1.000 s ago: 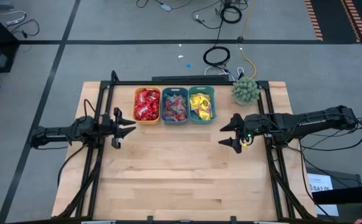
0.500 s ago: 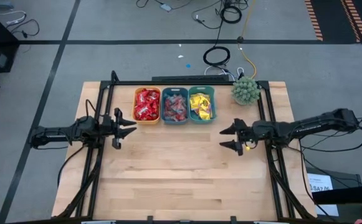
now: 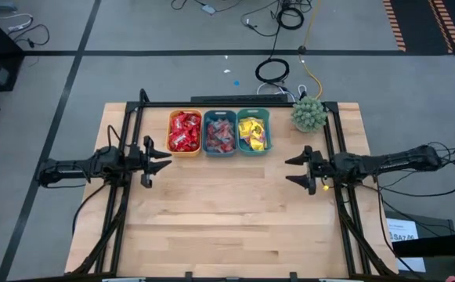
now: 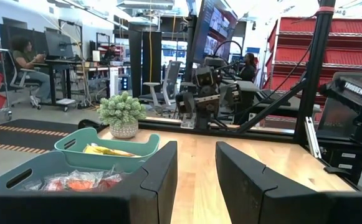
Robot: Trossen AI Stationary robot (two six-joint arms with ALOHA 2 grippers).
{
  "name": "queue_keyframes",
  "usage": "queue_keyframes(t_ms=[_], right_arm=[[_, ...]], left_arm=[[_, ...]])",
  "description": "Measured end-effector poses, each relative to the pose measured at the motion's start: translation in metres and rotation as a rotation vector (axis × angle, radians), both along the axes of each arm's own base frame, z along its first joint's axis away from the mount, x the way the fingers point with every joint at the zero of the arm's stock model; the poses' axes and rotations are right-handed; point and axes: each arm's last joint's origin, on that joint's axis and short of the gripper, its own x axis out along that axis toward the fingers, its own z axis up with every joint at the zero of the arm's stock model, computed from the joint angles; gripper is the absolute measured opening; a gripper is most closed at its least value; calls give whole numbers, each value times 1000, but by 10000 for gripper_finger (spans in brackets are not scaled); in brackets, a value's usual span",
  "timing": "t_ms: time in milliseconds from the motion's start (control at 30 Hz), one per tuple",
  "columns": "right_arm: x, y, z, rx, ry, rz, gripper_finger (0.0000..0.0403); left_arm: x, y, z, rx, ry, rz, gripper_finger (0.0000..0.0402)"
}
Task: Sort candy
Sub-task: Return to Home Position
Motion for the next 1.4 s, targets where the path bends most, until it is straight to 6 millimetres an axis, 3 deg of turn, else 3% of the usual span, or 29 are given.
queue_keyframes(t_ms=[267,633,1400], right_arm=[[-19,-2,17,-103,-180,27,320],[-17,-2,11,-289,-127,34,320],[-16,-2,10,-256,-116,35,320]], left_arm=[[0,0,0,0,0,0,118],[0,0,-1,0,6,-3,118],[0,0,-1,0,6,-3,118]])
